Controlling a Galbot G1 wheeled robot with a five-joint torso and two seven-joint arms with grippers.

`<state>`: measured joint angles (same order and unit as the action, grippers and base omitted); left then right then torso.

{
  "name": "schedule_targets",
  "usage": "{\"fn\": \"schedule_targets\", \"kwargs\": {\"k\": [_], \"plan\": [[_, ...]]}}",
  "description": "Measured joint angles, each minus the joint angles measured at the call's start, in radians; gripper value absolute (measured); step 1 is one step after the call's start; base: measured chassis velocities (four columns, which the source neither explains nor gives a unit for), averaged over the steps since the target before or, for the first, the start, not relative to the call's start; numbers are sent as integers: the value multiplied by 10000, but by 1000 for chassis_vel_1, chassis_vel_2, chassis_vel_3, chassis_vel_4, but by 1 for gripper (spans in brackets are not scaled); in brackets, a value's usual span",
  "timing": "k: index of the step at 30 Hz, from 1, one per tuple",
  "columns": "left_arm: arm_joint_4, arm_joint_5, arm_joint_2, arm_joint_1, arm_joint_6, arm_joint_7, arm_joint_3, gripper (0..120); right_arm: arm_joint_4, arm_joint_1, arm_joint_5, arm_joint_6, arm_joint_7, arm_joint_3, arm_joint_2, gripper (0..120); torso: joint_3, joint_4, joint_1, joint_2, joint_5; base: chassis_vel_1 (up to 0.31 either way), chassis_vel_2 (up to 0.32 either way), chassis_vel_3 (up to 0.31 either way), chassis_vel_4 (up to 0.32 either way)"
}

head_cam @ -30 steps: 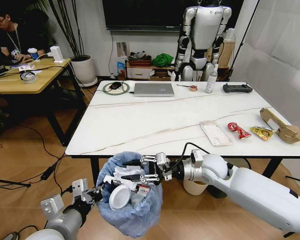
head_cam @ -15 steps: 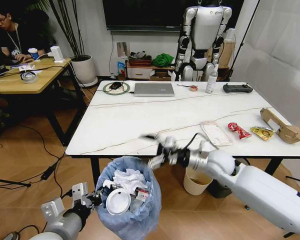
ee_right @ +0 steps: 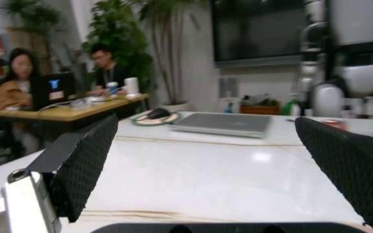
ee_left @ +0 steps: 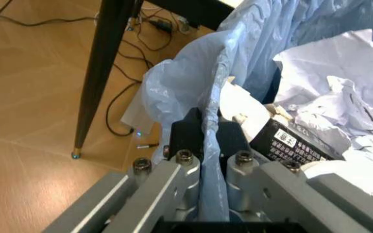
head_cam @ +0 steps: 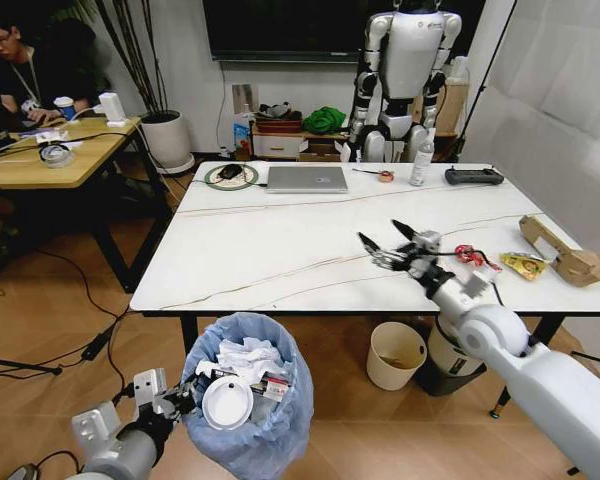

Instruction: Pick up the trash bin and place the trash from the table into it.

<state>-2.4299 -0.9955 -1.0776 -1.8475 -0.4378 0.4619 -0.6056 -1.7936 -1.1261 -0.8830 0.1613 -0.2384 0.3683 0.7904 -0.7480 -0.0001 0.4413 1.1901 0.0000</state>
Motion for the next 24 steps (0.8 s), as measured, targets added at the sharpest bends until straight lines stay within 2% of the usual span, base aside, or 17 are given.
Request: {"fn": "schedule_targets", "kwargs": {"k": [3,4,7,8,12,17,24], "plan": [[57,16,55,72,3,-8,26,0,-284,-1658,399,30,-350,1596,553,100,0,-10,-1,0,5,0,0,0,0],[73,54,61,92,3,-9,101,0,-426,-2379,598,46,-640,2369,890,100,0,-7,-2,0,6,0,0,0,0],[209,106,68,132,-2,57,324,0,-723,-3456,1033,143,-1114,3603,1742,100,2,-3,-4,3,-5,0,0,0,0],[209,106,68,132,-2,57,324,0,-723,-3456,1033,143,-1114,3603,1742,100,2,-3,-4,3,-5,0,0,0,0],[448,106,101,116,-40,208,678,0,-832,-4542,1888,543,-1745,4389,3179,100,1,-2,-3,3,-2,0,0,0,0],[587,23,183,52,-91,355,794,0,-958,-4868,2136,657,-1882,4441,4015,100,1,-1,-3,3,-3,0,0,0,0],[519,55,208,-124,-49,349,691,0,-1030,-4981,2193,695,-1950,4416,4264,100,0,1,-1,2,-1,0,0,0,0]]}}
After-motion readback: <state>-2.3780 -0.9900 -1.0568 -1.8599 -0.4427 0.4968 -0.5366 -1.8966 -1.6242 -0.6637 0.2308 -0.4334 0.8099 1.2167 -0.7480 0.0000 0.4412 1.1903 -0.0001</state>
